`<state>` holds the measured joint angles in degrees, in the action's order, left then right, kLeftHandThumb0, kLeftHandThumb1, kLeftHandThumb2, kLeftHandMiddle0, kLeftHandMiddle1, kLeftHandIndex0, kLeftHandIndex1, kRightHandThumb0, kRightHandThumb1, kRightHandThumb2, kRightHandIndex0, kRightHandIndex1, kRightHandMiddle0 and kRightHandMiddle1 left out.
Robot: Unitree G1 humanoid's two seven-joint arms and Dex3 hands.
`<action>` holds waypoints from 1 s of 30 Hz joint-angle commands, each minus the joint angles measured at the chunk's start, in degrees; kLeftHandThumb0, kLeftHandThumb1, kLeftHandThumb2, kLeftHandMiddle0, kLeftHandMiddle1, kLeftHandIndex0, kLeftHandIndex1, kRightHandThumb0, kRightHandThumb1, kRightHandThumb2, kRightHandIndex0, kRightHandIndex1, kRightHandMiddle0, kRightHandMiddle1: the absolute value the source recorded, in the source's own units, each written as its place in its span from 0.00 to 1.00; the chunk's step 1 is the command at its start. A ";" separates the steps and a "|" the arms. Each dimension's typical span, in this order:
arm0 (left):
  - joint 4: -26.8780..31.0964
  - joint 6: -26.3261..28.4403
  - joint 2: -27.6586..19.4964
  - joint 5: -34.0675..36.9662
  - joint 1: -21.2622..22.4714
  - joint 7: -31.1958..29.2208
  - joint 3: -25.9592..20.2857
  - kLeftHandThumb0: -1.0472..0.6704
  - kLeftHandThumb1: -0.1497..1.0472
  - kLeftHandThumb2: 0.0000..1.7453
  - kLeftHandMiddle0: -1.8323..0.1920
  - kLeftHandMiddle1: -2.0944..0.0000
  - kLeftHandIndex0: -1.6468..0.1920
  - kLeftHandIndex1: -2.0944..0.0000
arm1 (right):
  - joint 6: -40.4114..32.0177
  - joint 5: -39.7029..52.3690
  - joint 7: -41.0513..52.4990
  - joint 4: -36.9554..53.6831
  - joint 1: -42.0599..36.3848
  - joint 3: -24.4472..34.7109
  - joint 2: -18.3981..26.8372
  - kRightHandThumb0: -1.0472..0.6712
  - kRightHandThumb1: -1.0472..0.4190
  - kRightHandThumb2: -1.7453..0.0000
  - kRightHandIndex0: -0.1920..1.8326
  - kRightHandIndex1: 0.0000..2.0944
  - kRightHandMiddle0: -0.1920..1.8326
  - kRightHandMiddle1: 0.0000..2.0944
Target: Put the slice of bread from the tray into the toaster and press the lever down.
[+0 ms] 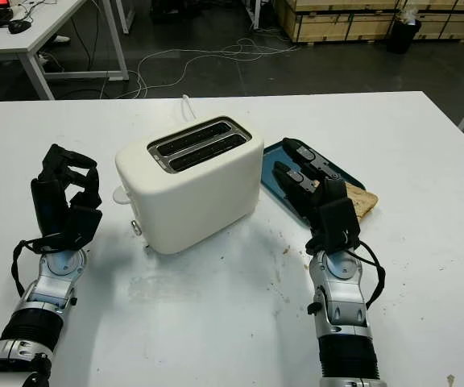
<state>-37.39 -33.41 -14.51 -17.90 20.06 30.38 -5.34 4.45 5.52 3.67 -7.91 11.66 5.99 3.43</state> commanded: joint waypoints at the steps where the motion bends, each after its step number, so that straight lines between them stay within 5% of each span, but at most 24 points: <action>1: -0.14 0.34 -0.43 0.16 1.27 -0.77 0.20 0.00 0.89 0.37 0.54 0.20 0.61 0.21 | -0.74 -0.22 -0.21 0.90 0.28 -0.10 0.22 0.29 0.09 0.93 0.43 0.00 0.42 0.00; 16: -0.55 -0.09 0.08 1.00 1.13 -1.61 0.11 0.00 0.89 0.35 0.54 0.24 0.60 0.25 | 1.48 -0.26 1.23 0.91 0.05 0.24 1.77 0.29 0.09 0.94 0.44 0.00 0.42 0.00; 21: 1.17 2.68 -0.21 -0.73 0.62 -0.21 0.25 0.00 0.89 0.35 0.60 0.18 0.69 0.20 | 2.89 -1.28 1.22 2.42 -0.29 1.52 4.20 0.29 0.09 0.95 0.46 0.01 0.43 0.00; 30: 2.20 2.48 -0.78 -0.46 0.26 -0.59 -0.11 0.00 0.89 0.34 0.69 0.17 0.77 0.18 | 4.85 1.43 9.47 3.85 -0.62 8.22 15.78 0.33 0.12 0.99 0.44 0.00 0.42 0.00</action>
<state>-35.75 -31.04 -14.56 -18.58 20.12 30.03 -5.27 7.11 6.10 12.06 -4.12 11.13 12.98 17.14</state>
